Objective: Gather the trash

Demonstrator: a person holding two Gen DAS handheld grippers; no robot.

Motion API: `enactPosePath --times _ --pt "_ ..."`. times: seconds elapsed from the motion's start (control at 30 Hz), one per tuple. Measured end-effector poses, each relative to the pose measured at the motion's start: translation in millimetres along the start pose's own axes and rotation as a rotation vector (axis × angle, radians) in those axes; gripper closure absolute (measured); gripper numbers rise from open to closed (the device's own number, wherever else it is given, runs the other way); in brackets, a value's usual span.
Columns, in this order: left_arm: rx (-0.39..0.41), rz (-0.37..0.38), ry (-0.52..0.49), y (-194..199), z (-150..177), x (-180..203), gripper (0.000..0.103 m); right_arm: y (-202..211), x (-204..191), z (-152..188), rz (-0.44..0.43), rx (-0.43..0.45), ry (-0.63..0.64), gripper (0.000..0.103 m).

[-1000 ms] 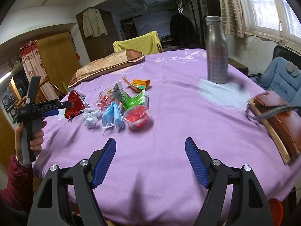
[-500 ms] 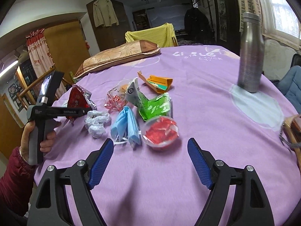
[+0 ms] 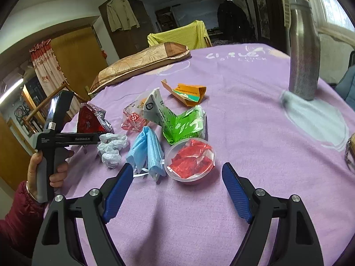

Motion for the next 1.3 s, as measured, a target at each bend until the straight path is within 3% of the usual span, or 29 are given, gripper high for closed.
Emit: enactPosePath --times 0.13,0.27,0.37,0.57,0.77,1.03,1.13,1.17,1.2,1.23,1.3 --pt "0.004 0.0 -0.005 2 -1 1 0.01 -4 1 1 -0.004 -0.022 -0.012 0.022" --pt "0.039 0.032 -0.037 11 -2 9 0.047 -4 -1 2 -0.003 -0.024 -0.007 0.022" --pt "0.088 0.077 -0.032 24 -5 12 0.059 -5 1 2 0.005 -0.027 -0.013 0.022" --pt "0.159 0.098 -0.02 42 -9 11 0.06 -5 -4 -2 0.056 -0.009 0.016 0.022" --pt "0.168 0.115 0.002 46 -10 7 0.06 -10 -9 -7 0.101 -0.01 0.048 0.022" --pt "0.175 0.119 -0.014 49 -8 8 0.06 -29 -9 -10 0.139 -0.084 0.069 0.022" --pt "0.176 0.128 -0.016 50 -8 9 0.06 -31 -10 -12 0.147 -0.065 0.07 0.049" --pt "0.179 0.13 -0.016 50 -9 7 0.06 -26 -11 -14 0.162 -0.024 0.074 0.075" --pt "0.183 0.131 -0.014 51 -9 6 0.06 -18 -13 -14 0.188 0.034 0.086 0.077" --pt "0.188 0.131 -0.013 52 -9 6 0.06 -16 -13 -14 0.183 0.04 0.089 0.08" --pt "0.191 0.136 -0.011 52 -9 4 0.06 -13 -13 -11 0.18 0.037 0.086 0.077"
Point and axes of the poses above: each gripper's, at about its wrist camera, not at the fingertips, and y roughly against the way its jaws point, x to its right, z to its underside, the point moved 4 cm from there along -y, roughly the way its jaws point, and after that the axes turned 12 degrees about z, right-handed, at the moved point
